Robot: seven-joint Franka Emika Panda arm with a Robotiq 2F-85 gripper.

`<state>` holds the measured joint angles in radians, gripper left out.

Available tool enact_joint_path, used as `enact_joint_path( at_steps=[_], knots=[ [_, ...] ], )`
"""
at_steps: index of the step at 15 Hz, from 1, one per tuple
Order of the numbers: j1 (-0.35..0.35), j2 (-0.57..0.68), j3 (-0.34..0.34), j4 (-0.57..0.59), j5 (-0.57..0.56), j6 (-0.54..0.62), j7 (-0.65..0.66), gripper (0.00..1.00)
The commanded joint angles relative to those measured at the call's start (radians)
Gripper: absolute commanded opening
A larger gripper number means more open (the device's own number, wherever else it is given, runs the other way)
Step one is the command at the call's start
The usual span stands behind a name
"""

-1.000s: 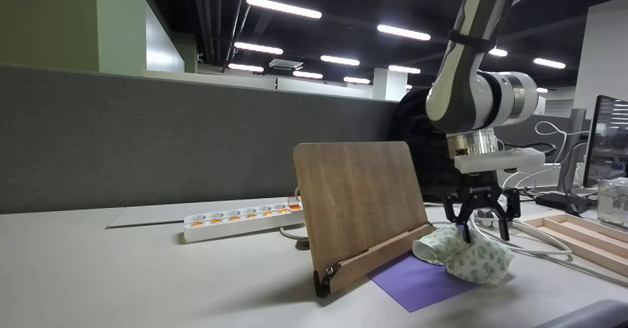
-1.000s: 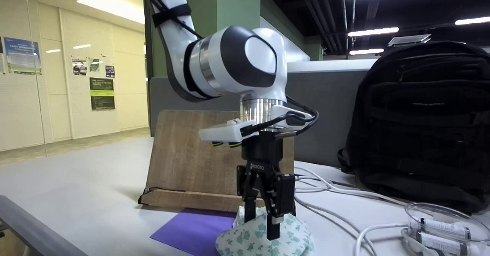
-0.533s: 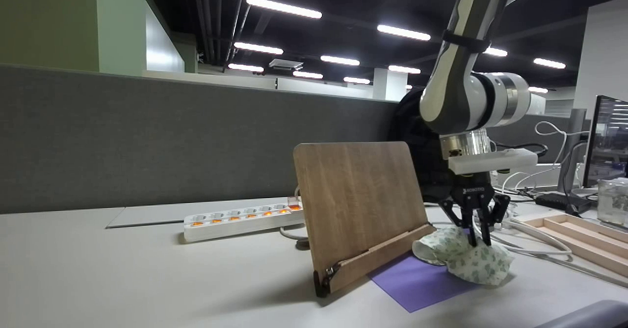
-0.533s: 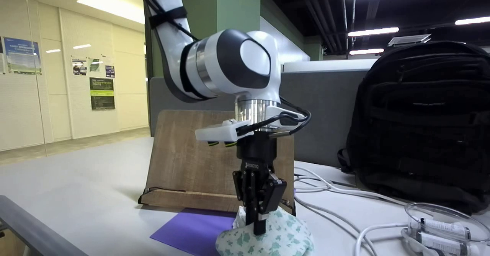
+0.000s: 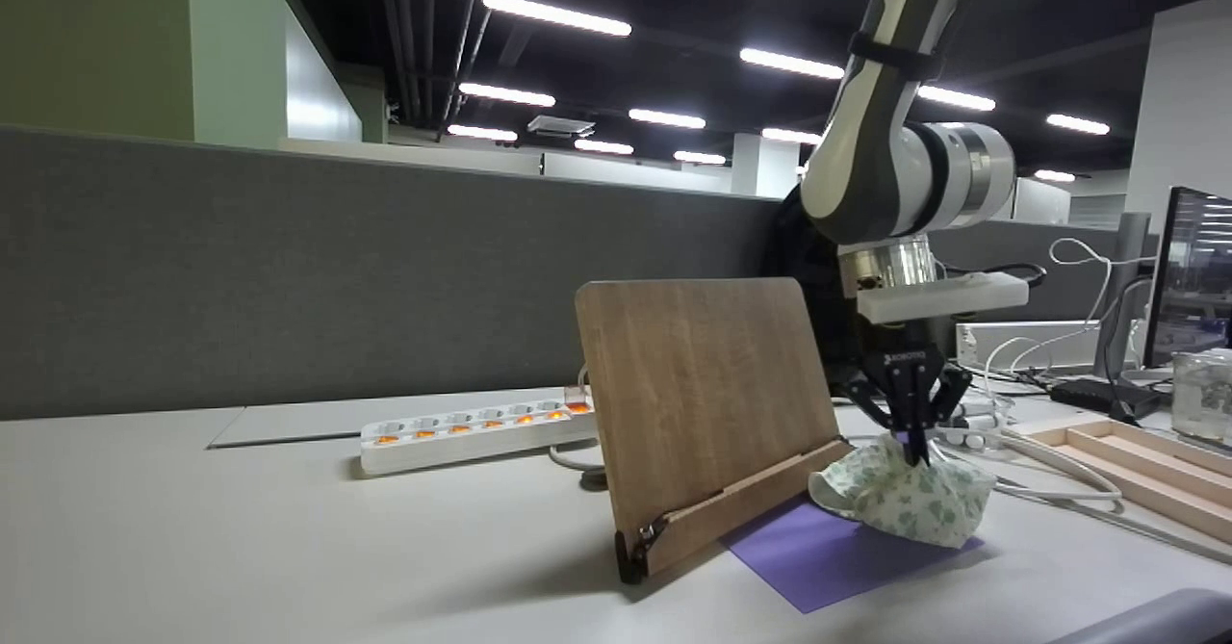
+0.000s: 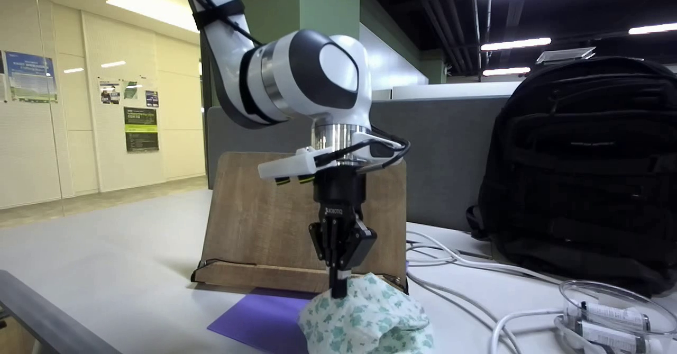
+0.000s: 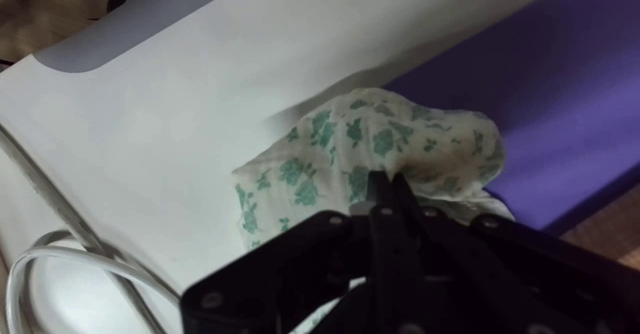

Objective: Place the white cloth on the wooden board

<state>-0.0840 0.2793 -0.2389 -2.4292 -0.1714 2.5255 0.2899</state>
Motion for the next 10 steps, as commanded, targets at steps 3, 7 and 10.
enact_joint_path(
  at_steps=[3, 7, 10],
  knots=[
    [0.047, -0.198, 0.057, 0.039, -0.023, -0.17, -0.003, 0.0],
    [0.061, -0.285, 0.127, 0.132, -0.064, -0.257, 0.004, 0.0],
    [0.062, -0.306, 0.17, 0.218, -0.055, -0.306, -0.006, 0.0]
  ],
)
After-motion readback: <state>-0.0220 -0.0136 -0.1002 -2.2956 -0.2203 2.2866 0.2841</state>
